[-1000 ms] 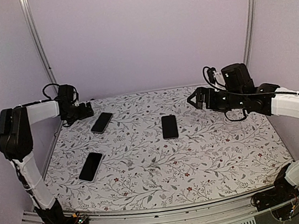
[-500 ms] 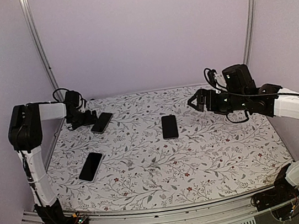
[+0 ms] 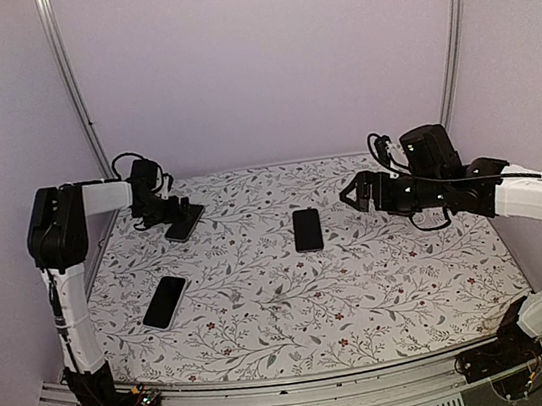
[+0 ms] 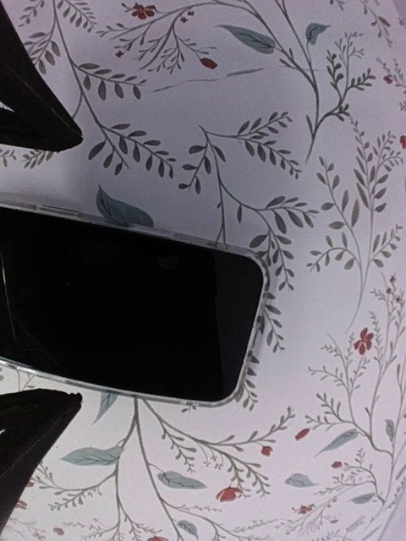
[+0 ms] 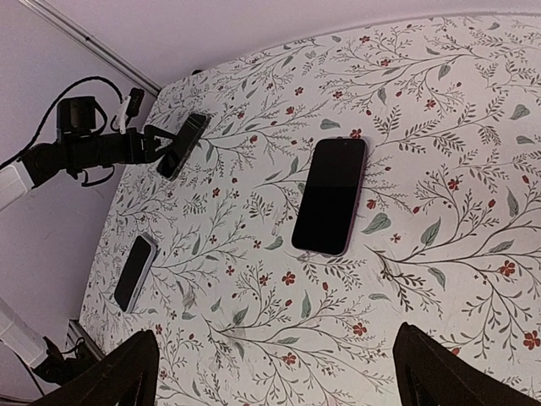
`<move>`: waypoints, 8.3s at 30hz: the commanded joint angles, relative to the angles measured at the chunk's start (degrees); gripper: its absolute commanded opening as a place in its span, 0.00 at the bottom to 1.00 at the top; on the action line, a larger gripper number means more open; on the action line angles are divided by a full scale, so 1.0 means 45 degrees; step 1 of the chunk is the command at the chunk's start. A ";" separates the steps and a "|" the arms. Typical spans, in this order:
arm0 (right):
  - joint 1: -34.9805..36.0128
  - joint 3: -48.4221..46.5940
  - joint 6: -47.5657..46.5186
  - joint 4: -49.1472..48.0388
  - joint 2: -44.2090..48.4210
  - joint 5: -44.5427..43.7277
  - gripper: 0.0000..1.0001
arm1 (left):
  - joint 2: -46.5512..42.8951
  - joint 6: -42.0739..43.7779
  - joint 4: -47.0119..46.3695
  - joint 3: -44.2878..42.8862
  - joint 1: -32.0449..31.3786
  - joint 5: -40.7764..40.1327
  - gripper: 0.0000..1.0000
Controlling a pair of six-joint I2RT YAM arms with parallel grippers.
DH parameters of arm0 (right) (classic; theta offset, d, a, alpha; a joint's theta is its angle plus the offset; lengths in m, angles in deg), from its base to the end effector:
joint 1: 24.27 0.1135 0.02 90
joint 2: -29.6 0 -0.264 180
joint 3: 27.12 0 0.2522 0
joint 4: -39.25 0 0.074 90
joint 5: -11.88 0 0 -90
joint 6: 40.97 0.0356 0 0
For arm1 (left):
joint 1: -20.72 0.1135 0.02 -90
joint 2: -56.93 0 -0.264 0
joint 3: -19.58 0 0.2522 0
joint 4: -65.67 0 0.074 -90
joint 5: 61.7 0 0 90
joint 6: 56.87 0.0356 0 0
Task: Take the phone out of the phone case
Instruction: Pick up the phone with the phone case from the corner of the board, then pass from the left arm to the right, then pass from the right arm to the left, then remove the top right corner of the phone case from the phone.
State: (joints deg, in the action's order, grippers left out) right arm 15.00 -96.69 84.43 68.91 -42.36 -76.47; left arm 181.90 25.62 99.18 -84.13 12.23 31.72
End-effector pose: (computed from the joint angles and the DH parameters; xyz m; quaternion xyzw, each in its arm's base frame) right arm 0.2185 0.1800 0.2959 -0.0365 0.8740 0.3038 0.3775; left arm 0.4641 -0.0714 0.1489 0.0172 0.9526 -0.0703 0.2956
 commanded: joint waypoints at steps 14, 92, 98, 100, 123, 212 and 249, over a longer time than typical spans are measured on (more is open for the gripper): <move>0.0063 0.0288 0.0121 -0.0026 0.0445 -0.0224 0.99 | 0.1074 0.0529 0.1667 -0.1199 -0.1191 -0.1756 0.99; 0.0141 0.0088 0.0798 -0.3856 -0.2524 0.3927 0.99 | -0.7632 -0.1850 -0.2412 0.6254 -0.9035 -0.2676 0.47; 0.0261 -0.0051 0.0957 -0.4100 -0.3030 0.4652 0.96 | -0.7731 -0.1039 -0.2811 0.6330 -1.0636 -0.3138 0.47; 0.0347 -0.0094 0.0958 -0.4100 -0.3178 0.4855 0.95 | -0.7612 -0.0848 -0.2934 0.6266 -1.0986 -0.3274 0.47; 0.0605 -0.0020 0.1573 -0.3977 -0.3953 0.6962 0.59 | -0.7218 0.0537 -0.3901 0.6082 -1.2368 -0.3617 0.47; 0.0581 0.0329 0.3520 -0.8786 -0.1130 0.6811 0.00 | -0.8146 -1.5301 -2.0343 1.2024 -0.7291 0.7911 0.26; -0.0189 0.1602 0.2297 -0.6949 0.0339 0.6039 0.42 | -0.9391 -1.4271 -1.8804 1.1721 -0.7414 0.7403 0.00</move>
State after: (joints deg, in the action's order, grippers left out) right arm 14.32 -88.50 95.97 36.45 -40.48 -49.39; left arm 141.77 -39.51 17.87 -29.79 -20.88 65.10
